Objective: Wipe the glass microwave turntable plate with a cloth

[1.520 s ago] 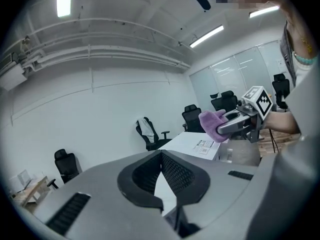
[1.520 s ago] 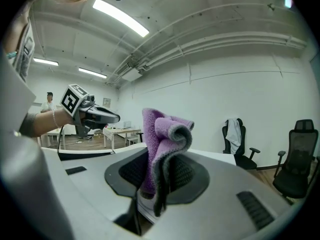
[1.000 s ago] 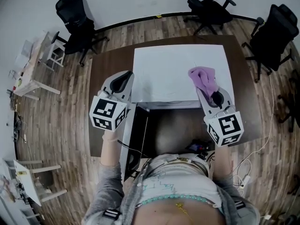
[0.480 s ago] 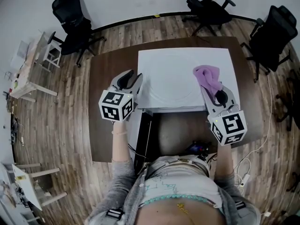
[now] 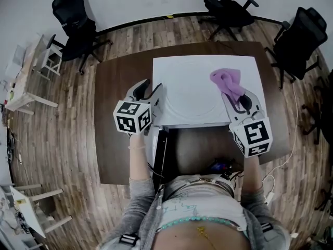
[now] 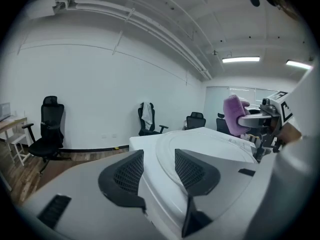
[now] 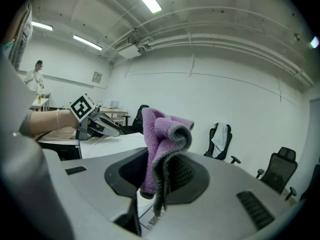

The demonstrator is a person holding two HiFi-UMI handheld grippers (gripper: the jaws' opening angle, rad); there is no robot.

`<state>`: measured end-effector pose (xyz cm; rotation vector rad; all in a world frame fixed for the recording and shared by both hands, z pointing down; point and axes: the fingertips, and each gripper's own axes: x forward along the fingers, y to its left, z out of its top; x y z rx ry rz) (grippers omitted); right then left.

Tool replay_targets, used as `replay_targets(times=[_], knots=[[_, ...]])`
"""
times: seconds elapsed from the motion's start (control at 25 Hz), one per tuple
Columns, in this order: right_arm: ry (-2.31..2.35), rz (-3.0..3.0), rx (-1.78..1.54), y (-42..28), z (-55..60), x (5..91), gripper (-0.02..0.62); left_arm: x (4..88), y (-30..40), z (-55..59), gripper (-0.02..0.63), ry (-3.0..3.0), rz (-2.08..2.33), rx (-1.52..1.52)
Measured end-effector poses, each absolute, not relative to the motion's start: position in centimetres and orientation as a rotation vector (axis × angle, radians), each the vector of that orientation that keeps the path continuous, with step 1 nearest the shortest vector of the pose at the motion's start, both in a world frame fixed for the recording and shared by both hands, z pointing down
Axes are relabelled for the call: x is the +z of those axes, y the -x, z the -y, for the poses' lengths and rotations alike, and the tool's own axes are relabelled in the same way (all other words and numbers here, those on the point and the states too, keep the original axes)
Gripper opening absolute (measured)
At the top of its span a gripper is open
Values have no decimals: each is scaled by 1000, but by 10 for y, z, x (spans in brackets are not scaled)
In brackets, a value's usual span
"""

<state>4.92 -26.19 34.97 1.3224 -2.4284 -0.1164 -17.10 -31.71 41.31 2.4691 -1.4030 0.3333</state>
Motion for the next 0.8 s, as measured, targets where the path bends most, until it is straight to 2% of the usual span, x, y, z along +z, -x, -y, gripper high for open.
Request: replay_targets(times=[0.8], knots=[[-623, 2182, -206, 36, 311, 398, 98, 416, 160, 315, 183, -2575, 1449, 365]])
